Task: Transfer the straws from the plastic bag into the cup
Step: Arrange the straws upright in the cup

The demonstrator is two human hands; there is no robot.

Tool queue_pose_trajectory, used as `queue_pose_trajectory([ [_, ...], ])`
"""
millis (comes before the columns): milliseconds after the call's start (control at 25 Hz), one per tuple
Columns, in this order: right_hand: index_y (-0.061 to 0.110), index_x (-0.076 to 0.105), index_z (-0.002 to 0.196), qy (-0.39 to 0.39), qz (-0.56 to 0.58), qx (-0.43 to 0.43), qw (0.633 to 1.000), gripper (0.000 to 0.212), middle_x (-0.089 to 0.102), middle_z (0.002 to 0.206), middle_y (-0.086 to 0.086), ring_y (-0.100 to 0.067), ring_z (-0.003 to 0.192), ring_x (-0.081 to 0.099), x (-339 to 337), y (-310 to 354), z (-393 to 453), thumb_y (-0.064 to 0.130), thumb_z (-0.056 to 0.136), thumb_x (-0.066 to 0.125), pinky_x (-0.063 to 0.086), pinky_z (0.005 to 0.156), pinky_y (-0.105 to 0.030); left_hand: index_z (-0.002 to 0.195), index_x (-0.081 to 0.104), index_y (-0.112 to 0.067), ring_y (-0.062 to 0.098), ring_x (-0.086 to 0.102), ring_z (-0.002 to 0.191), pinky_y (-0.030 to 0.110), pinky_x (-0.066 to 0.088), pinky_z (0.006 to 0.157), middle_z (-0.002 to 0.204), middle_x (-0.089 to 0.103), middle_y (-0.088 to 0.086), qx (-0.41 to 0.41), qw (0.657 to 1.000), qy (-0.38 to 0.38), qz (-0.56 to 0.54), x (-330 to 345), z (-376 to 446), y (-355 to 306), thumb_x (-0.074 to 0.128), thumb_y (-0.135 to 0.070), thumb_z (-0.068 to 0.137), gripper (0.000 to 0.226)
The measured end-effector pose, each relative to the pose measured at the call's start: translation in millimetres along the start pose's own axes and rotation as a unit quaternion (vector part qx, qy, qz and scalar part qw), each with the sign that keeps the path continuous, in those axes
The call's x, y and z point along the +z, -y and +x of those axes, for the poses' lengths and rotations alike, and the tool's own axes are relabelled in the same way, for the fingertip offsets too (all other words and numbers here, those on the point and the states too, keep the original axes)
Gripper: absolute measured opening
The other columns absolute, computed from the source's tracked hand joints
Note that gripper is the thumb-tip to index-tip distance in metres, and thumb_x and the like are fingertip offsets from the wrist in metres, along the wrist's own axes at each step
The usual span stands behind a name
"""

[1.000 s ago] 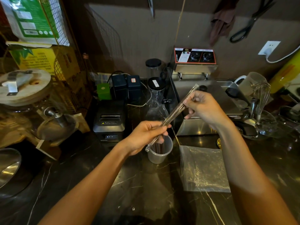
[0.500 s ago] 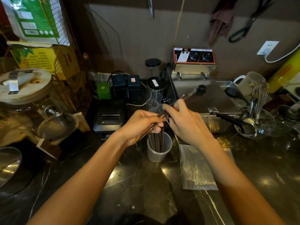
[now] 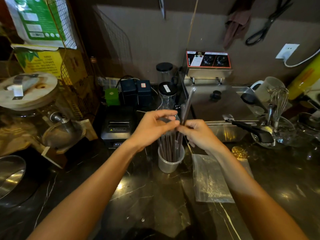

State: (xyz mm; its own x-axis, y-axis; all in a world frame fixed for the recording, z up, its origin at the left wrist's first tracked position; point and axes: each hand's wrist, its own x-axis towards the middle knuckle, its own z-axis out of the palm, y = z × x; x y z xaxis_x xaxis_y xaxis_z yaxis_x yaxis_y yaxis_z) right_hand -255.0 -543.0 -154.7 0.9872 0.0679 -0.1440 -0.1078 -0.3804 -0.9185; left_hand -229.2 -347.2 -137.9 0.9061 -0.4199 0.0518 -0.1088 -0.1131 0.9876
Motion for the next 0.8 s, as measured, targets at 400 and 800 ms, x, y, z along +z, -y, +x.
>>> queue_pose_trajectory([
  [400,0.017,0.072,0.083,0.003,-0.042,-0.028,0.999,0.022,0.056,0.049,0.010,-0.010,0.044,0.050,4.2,5.4,16.7,0.023,0.102,0.063,0.041,0.047,-0.031,0.109,0.067,-0.013,0.037,0.068,0.082,0.046,0.062,0.076,0.095,0.069,0.015,0.045,0.995,-0.077,0.053,13.9,13.0,35.0,0.074,-0.016,0.091,0.020],
  [800,0.021,0.060,0.098,0.131,-0.218,0.012,0.967,0.014,0.067,0.083,0.003,0.002,0.059,0.065,20.2,-49.6,30.1,0.008,0.097,0.063,0.045,0.046,-0.011,0.091,0.076,-0.018,-0.002,0.062,0.063,0.017,0.052,0.066,0.077,0.065,-0.010,0.008,0.981,-0.034,0.188,16.9,6.9,74.9,0.073,-0.018,0.093,0.003],
])
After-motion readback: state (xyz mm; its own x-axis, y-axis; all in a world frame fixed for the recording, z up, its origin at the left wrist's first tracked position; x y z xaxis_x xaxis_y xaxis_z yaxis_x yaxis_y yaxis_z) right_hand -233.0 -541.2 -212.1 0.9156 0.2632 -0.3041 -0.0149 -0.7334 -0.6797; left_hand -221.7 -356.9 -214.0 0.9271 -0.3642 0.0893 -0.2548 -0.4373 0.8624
